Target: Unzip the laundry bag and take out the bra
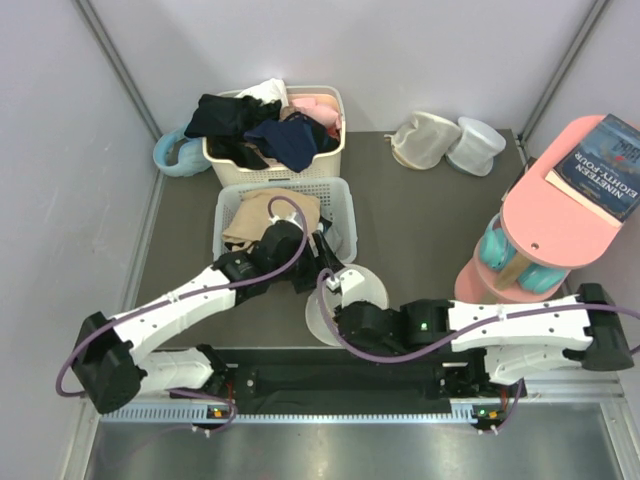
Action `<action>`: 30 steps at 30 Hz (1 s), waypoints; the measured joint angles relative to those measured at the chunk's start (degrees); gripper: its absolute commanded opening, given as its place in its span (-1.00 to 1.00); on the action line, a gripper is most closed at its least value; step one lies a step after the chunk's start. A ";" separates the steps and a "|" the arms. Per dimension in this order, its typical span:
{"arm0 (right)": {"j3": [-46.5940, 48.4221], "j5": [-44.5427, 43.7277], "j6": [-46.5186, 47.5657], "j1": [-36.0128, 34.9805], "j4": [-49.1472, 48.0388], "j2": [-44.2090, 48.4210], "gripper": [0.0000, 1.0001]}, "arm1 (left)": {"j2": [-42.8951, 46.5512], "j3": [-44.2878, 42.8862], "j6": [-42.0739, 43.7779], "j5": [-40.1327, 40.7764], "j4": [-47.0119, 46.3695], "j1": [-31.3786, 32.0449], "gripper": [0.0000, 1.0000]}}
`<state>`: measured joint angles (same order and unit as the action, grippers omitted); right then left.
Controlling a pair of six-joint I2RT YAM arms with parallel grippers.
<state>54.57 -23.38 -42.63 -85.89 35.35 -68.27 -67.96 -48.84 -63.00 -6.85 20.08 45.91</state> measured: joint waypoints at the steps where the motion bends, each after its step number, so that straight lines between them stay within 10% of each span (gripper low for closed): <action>1: 0.48 -0.22 -0.35 0.00 -0.04 -1.42 -1.00 | 0.39 -0.31 0.17 0.28 0.76 0.00 0.51; 13: 6.78 -2.67 -0.48 0.13 -0.24 -11.43 -1.00 | 23.52 8.35 -7.43 4.57 13.88 0.00 0.46; 16: 7.37 -2.62 0.13 0.31 -0.90 -11.67 -1.00 | 24.20 11.04 -9.44 3.87 13.53 0.00 0.24; 22: 7.45 -2.36 0.94 0.76 -2.45 -12.11 -1.00 | 21.46 13.49 -11.82 2.16 11.04 0.20 -0.99; 30: 3.65 -2.49 -1.90 1.77 -1.90 -7.82 -1.00 | 21.59 14.27 -11.98 3.72 8.13 0.26 -1.00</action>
<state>58.22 -25.87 -44.53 -84.12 33.45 -76.09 -46.37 -34.57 -74.98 -3.14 28.21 46.17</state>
